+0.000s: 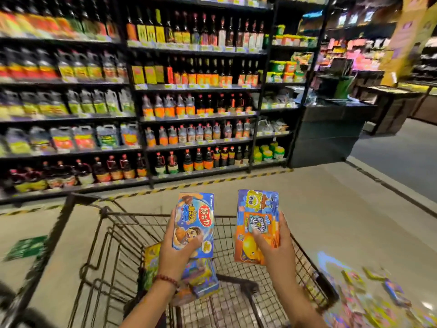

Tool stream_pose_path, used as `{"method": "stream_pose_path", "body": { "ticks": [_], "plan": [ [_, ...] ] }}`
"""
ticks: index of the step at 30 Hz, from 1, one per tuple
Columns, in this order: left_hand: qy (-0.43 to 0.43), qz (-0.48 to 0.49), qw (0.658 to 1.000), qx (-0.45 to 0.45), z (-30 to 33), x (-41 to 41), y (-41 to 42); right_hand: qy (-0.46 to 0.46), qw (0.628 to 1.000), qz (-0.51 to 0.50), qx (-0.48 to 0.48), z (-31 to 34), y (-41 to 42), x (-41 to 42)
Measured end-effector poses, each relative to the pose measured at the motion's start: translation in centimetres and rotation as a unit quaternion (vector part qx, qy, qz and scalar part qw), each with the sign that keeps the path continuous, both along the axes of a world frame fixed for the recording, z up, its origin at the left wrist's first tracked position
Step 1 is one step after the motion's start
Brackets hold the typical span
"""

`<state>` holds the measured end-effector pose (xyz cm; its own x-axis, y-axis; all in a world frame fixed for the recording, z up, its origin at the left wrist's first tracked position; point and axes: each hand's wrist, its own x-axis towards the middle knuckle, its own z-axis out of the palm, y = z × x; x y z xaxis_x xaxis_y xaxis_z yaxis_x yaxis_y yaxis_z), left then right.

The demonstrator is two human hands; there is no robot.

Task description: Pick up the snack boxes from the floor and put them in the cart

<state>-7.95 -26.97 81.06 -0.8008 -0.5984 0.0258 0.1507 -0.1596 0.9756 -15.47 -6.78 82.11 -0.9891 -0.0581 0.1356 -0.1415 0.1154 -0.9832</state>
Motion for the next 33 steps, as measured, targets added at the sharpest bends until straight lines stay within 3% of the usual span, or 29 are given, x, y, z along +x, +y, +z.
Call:
{"method": "stream_pose_path", "body": {
  "ticks": [18,25,33],
  "plan": [
    [-0.176,0.197,0.959,0.1,-12.0,-1.3,-11.8,-0.101,0.965,0.21,0.124,-11.8,-16.9,-9.3],
    [-0.223,0.214,0.941,0.136,-17.2,-3.0,-12.5,-0.179,0.946,0.245,0.112,-18.5,-18.9,-9.7],
    [-0.267,0.2,0.936,0.113,-21.1,-4.5,-13.4,-0.178,0.923,0.213,0.265,-22.3,-20.8,-8.8]
  ]
}}
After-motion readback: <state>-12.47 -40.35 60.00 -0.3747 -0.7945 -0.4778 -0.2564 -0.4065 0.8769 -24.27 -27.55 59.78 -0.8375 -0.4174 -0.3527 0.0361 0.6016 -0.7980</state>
